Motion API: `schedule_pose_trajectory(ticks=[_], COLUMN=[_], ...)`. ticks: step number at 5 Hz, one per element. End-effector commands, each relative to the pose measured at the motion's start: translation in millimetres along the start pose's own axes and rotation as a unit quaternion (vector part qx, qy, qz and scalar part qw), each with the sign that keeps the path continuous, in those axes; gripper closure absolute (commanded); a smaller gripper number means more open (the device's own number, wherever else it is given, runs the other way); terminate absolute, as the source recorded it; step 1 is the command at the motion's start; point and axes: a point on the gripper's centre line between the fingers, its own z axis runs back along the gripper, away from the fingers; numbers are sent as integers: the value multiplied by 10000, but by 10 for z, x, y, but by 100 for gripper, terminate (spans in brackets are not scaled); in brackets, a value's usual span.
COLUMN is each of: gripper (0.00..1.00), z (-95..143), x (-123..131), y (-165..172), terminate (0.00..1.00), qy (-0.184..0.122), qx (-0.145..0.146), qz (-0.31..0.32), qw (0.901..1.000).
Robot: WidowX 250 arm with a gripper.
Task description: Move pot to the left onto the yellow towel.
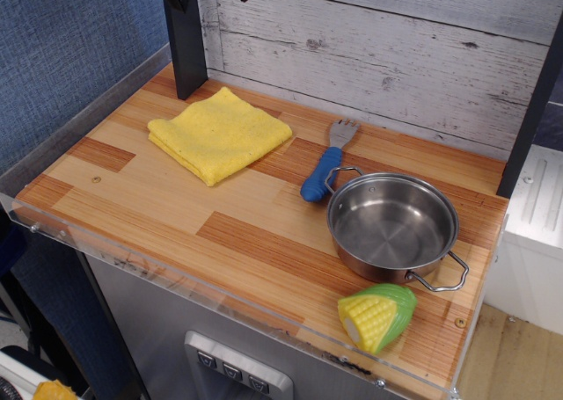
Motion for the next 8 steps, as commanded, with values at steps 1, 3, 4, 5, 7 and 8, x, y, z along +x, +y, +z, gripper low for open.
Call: schedule_pose_trajectory(ticks=[1,3,4,5,7,8], gripper=[0,0,0,0,0,0], z=[0,86,92,164,59,-74], x=[0,-583,-842,-1105,-1455,-1591], y=[0,-400,-538,-608,-775,-736], terminate=[0,0,0,0,0,0], qy=[0,12,232,290,549,596], qx=[0,-274,-222,94,192,303], qz=[0,775,931,974,961,835], qw=[10000,9966,9951,9948,9937,9943])
